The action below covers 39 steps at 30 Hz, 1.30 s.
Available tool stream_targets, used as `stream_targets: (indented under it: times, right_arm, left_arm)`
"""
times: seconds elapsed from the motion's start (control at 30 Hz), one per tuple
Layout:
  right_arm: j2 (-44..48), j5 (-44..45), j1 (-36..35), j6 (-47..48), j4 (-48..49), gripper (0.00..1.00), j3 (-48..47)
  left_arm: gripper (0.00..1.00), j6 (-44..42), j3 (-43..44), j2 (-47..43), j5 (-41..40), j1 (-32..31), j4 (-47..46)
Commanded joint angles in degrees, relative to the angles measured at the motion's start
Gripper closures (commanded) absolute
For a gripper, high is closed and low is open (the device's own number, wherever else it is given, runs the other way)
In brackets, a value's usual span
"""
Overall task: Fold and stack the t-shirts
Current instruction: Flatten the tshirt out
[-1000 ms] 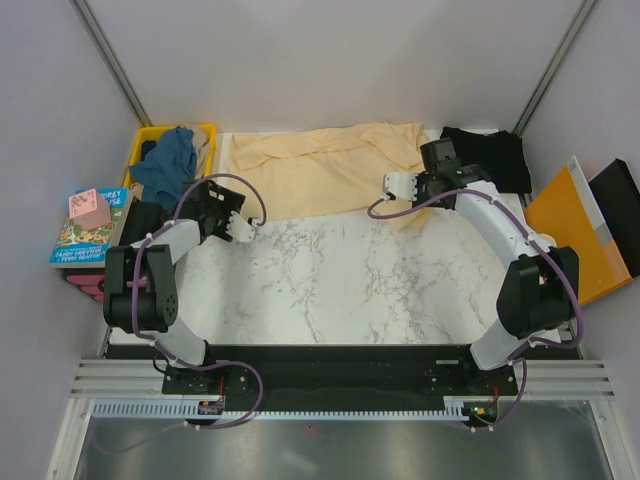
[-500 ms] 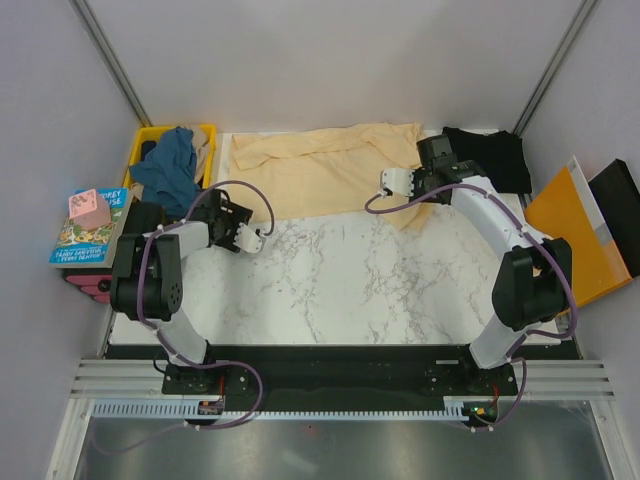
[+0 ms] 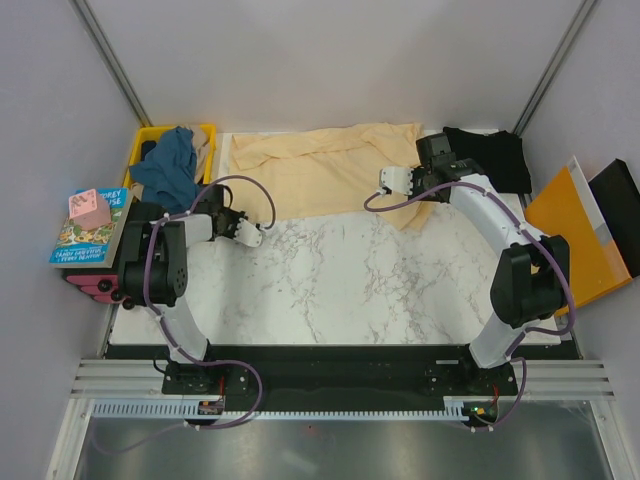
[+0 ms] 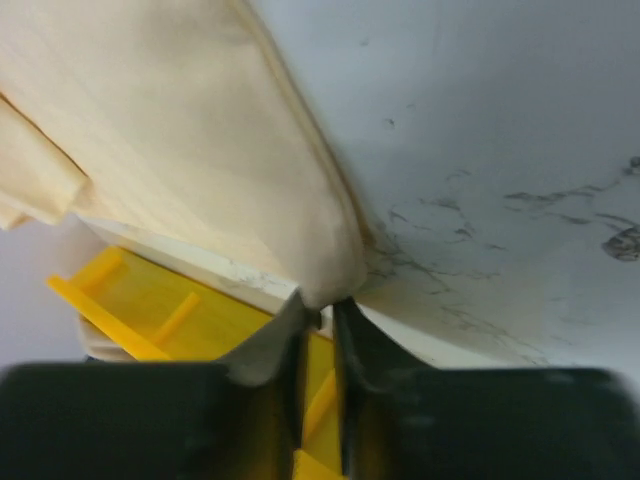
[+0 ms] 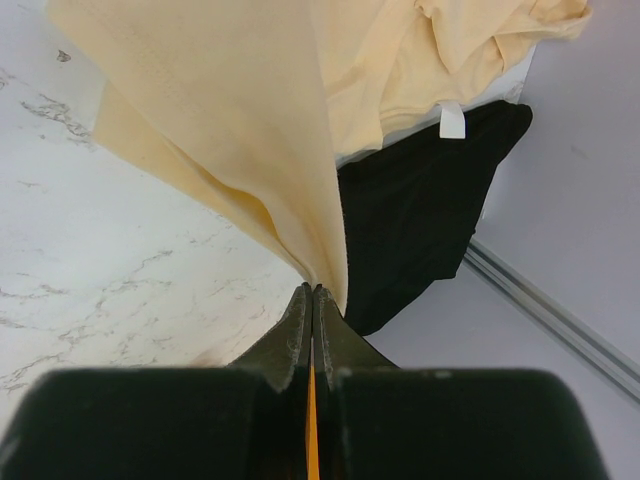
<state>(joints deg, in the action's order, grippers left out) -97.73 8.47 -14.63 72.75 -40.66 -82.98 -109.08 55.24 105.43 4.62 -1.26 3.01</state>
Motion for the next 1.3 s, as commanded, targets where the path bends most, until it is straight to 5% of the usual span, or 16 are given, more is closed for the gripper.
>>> stream_targets:
  times: [0.0,0.37,0.5,0.87,1.1,1.27]
  right_arm:
    - [-0.44,-0.21,-0.04,0.46,1.38,1.00,-2.54]
    - [0.35,-1.61,-0.04,-0.94,1.29,1.00,-4.99]
    - [0.53,1.62,-0.04,-4.71,10.41,1.00,-5.96]
    - [0.43,12.62,1.01,-4.11,38.55,1.00,-7.90]
    - [8.69,14.47,1.01,-6.92,46.45,1.00,-7.38]
    - [17.65,14.30,1.10,-5.34,63.23,1.00,-3.68]
  left_arm:
    - [0.98,3.86,2.32,3.12,1.26,-1.02,11.23]
    - [0.98,19.60,21.47,-8.12,10.66,-1.64,28.98]
    - [0.98,19.87,26.92,-11.56,10.41,-1.56,29.25]
    - [0.98,22.31,38.26,-9.18,7.23,0.82,24.06]
    - [0.98,28.38,37.57,-20.24,15.06,1.17,24.16]
    - [0.98,38.40,35.56,-29.30,15.85,1.17,7.23]
